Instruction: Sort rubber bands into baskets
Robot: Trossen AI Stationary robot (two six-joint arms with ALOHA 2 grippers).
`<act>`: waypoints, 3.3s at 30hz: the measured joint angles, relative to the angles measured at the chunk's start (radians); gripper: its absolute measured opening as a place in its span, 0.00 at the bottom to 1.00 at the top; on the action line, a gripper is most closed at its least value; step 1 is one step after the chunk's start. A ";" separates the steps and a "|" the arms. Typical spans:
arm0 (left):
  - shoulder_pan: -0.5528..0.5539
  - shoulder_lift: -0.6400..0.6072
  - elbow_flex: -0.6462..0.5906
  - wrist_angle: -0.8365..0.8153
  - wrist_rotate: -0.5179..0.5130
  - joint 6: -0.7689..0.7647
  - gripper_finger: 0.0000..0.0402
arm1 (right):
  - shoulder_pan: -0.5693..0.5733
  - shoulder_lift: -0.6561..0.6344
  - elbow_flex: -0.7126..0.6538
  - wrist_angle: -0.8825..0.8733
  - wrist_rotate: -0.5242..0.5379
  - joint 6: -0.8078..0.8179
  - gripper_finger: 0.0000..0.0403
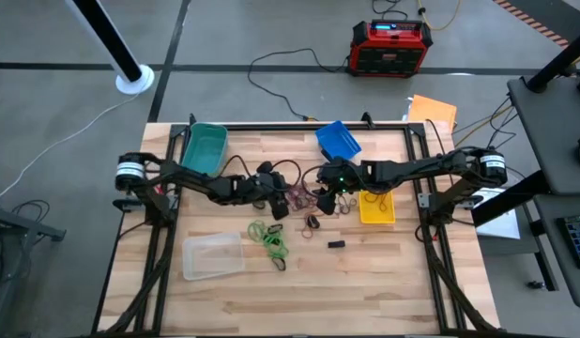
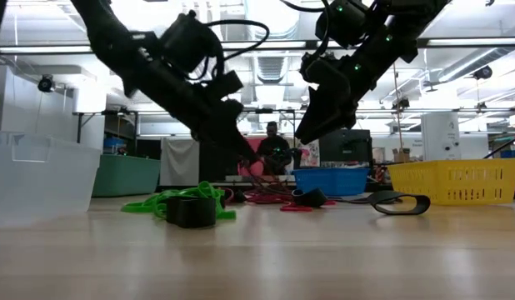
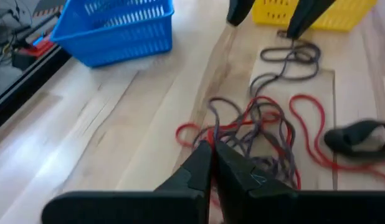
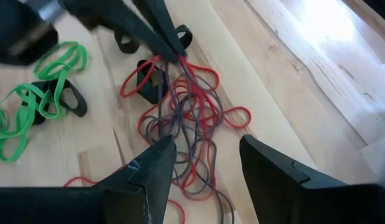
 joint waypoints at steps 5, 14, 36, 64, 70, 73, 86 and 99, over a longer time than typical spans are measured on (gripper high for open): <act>0.002 -0.063 0.000 -0.145 -0.011 -0.041 0.01 | 0.000 0.000 -0.014 0.000 0.000 0.008 0.43; 0.004 -0.038 0.000 -0.209 -0.016 -0.098 0.25 | 0.000 0.000 -0.017 0.000 0.000 0.017 0.43; 0.026 0.170 0.012 0.014 0.103 -0.051 0.37 | 0.000 0.000 -0.018 0.020 -0.001 0.006 0.43; 0.003 0.066 0.013 -0.078 0.121 0.063 0.24 | 0.000 0.000 -0.021 0.020 -0.001 0.003 0.43; 0.002 0.068 0.013 -0.056 0.202 0.112 0.24 | 0.000 0.000 -0.021 0.023 -0.001 -0.006 0.43; 0.002 0.088 0.014 -0.040 0.202 0.113 0.24 | 0.000 0.000 -0.021 0.024 -0.001 -0.007 0.43; 0.004 0.172 0.014 0.026 0.123 0.108 0.23 | 0.000 0.000 -0.025 0.026 -0.001 -0.008 0.43; 0.005 0.165 0.014 0.016 0.119 0.099 0.02 | 0.000 0.000 -0.027 0.025 -0.001 -0.009 0.43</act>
